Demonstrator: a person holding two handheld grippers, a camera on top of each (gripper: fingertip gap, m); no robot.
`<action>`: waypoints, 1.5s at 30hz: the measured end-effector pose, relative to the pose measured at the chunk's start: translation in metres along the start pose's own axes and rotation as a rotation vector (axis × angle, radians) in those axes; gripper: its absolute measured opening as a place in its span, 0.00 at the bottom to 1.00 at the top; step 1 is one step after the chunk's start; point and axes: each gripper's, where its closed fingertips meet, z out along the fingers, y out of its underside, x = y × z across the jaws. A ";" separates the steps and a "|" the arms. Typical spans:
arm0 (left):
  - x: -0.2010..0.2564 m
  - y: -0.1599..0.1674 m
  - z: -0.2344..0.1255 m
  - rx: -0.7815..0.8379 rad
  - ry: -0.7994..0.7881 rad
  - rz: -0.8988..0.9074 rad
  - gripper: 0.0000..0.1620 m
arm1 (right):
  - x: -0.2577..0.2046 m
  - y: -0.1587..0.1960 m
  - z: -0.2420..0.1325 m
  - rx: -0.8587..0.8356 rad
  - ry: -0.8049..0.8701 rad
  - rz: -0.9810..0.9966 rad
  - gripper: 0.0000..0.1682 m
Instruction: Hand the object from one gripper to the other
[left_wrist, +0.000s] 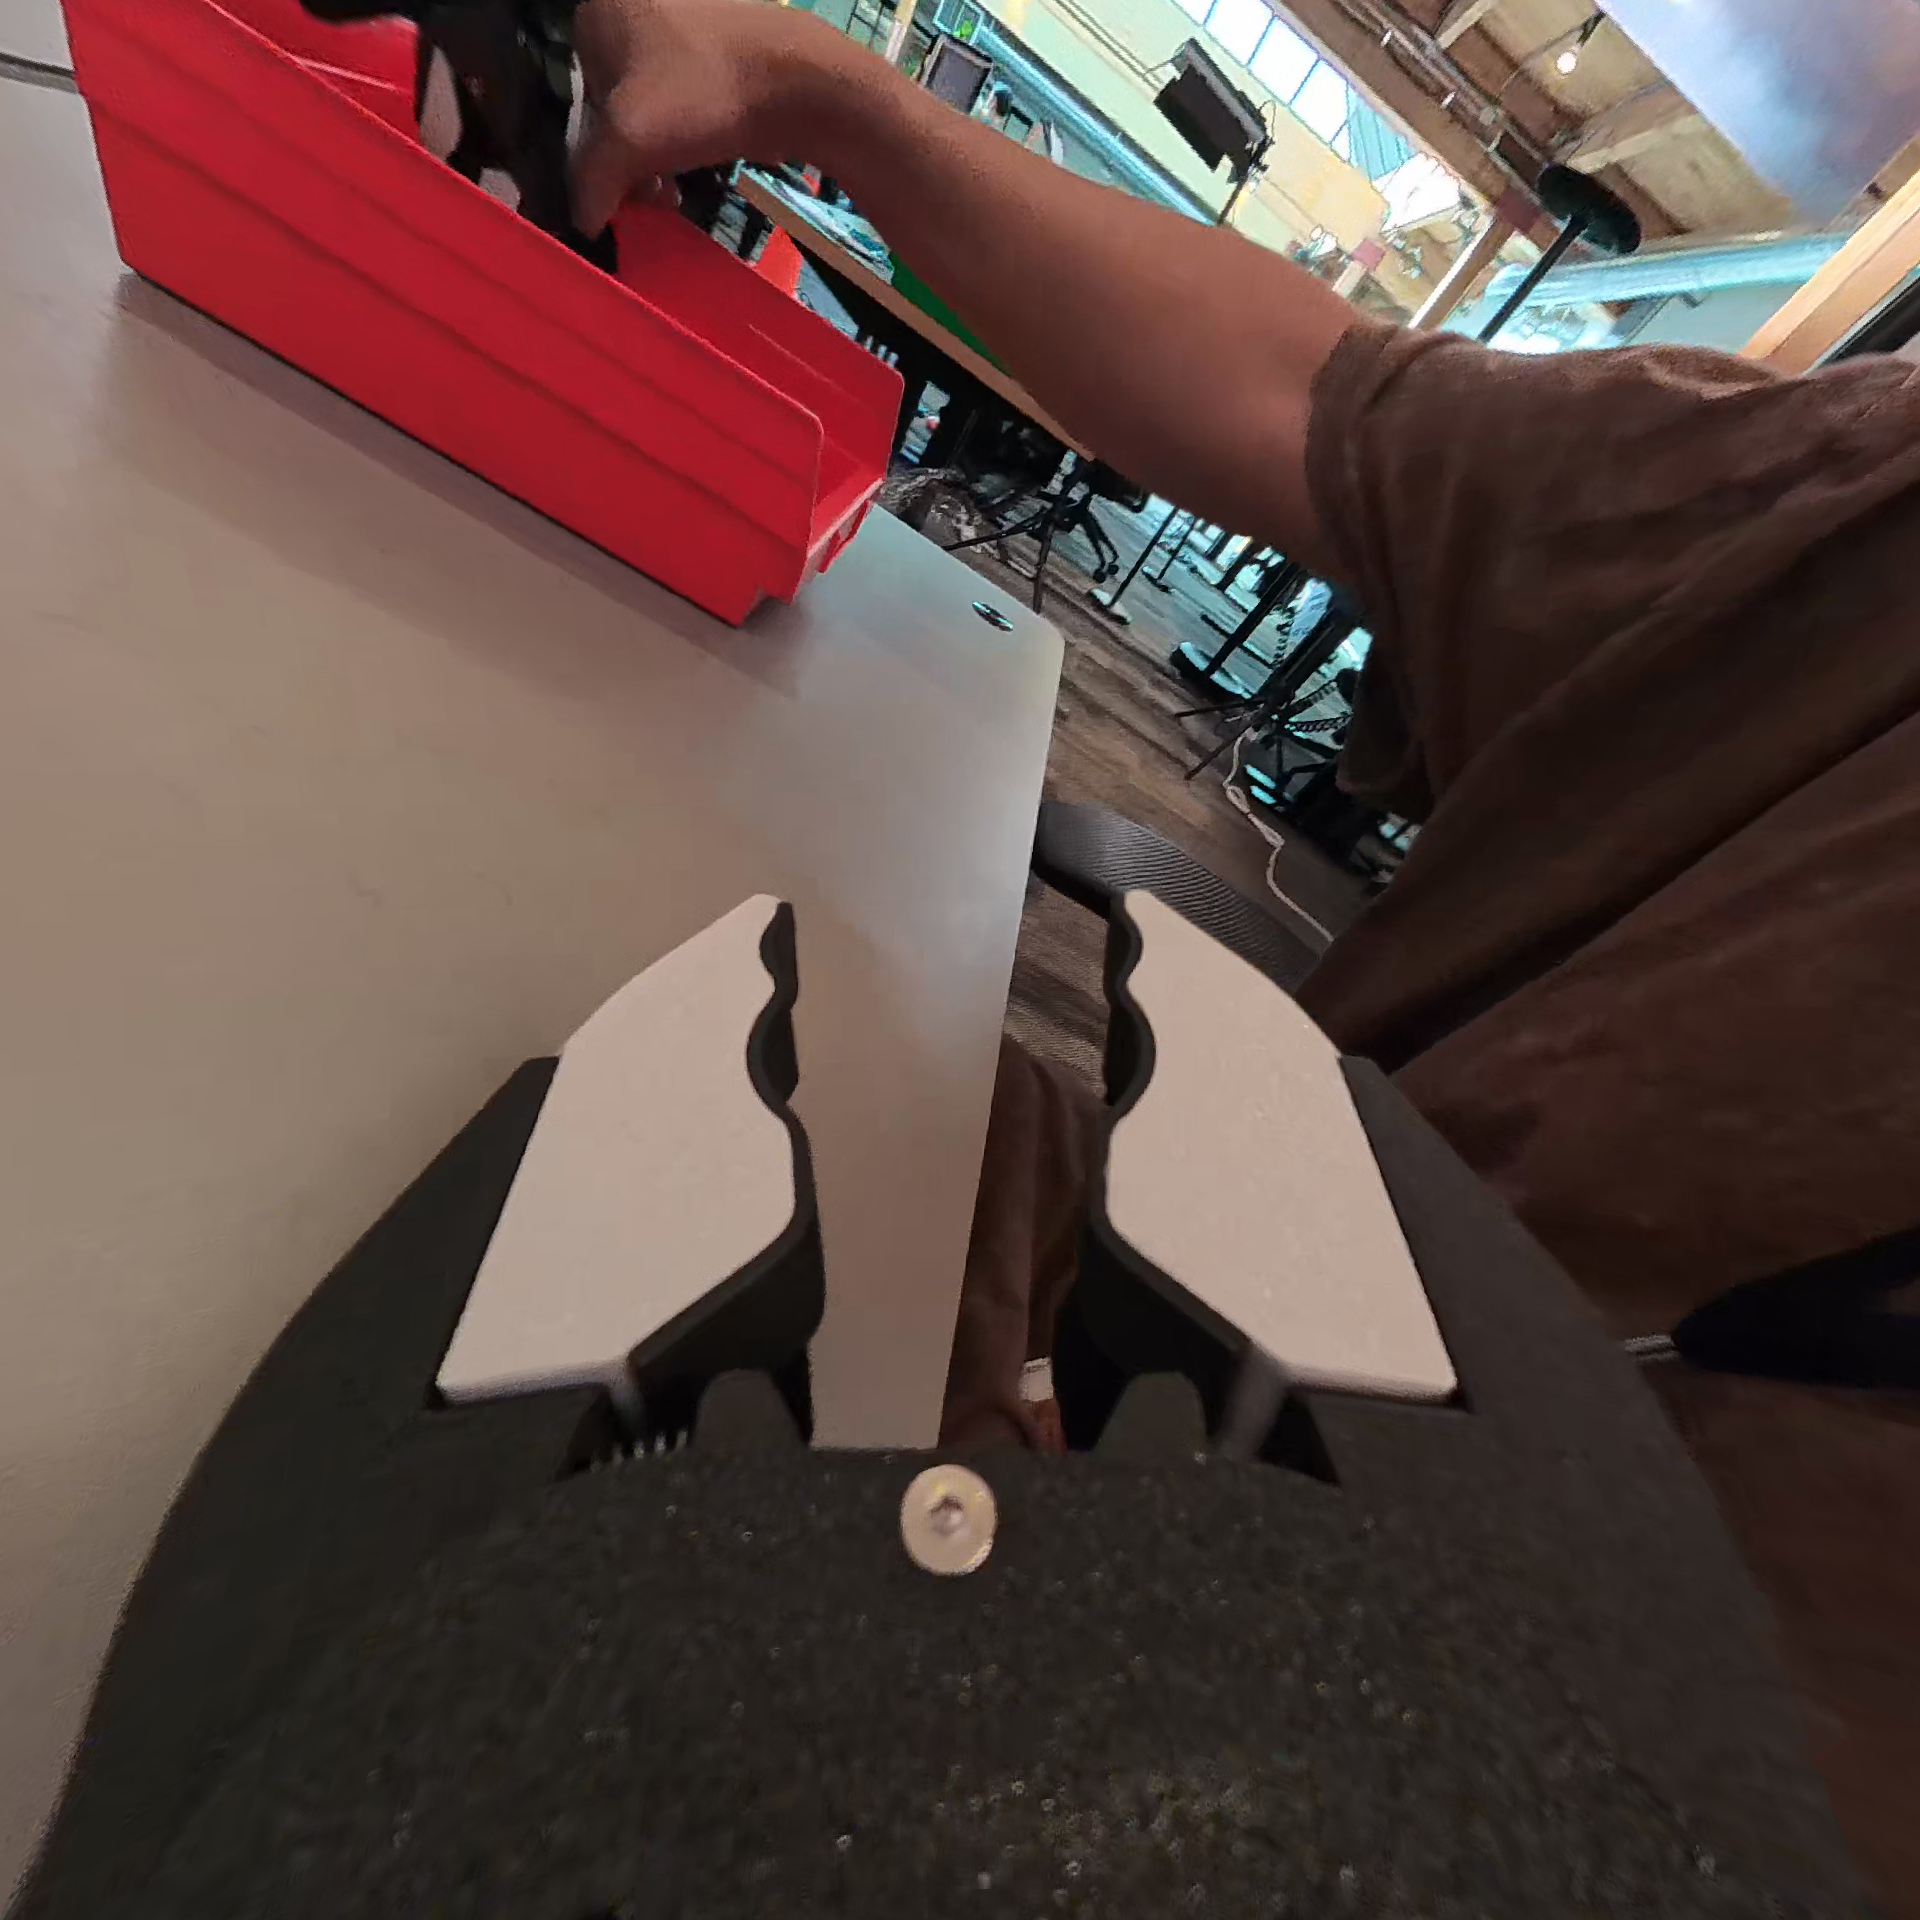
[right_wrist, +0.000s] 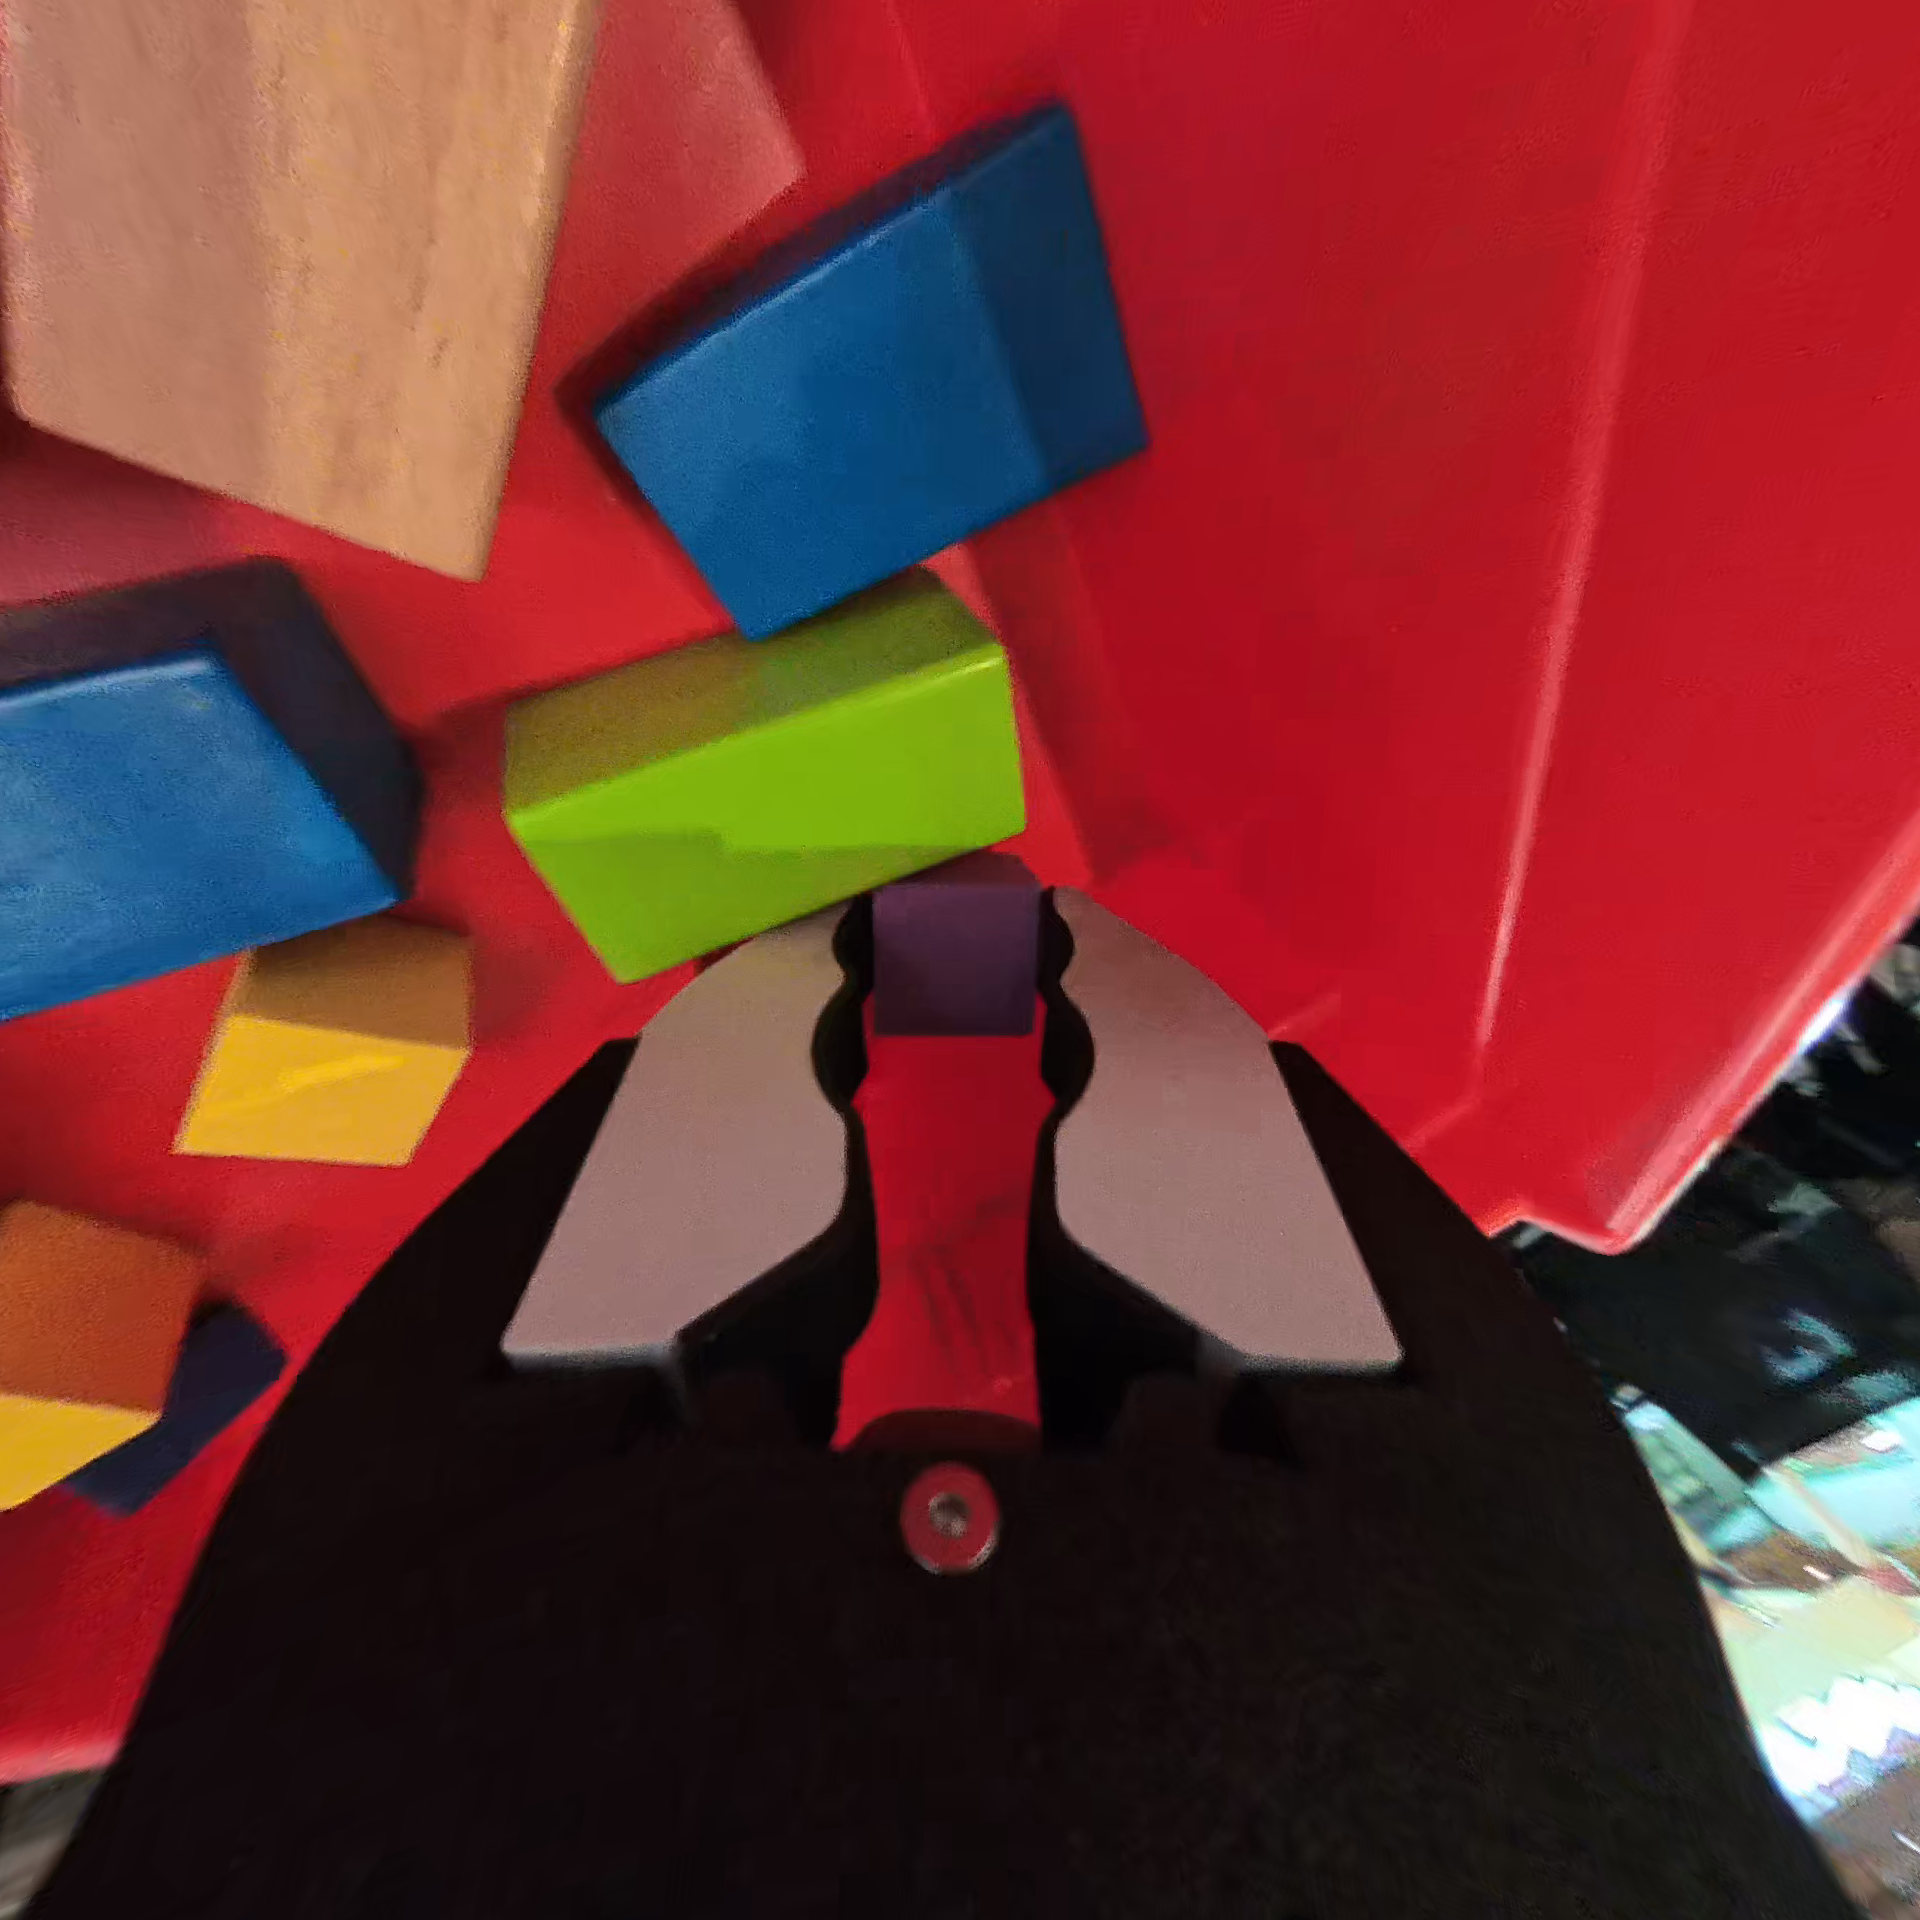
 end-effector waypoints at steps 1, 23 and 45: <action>0.000 0.001 0.000 -0.008 -0.010 0.016 0.35 | 0.001 0.002 0.003 -0.023 0.007 -0.018 0.18; -0.040 -0.006 -0.061 -0.018 -0.466 0.194 0.39 | -0.226 0.014 -0.200 0.905 0.187 0.893 0.26; -0.185 -0.031 -0.259 -0.975 -0.909 -0.199 0.53 | -0.286 -0.032 -0.183 1.080 0.226 0.879 0.33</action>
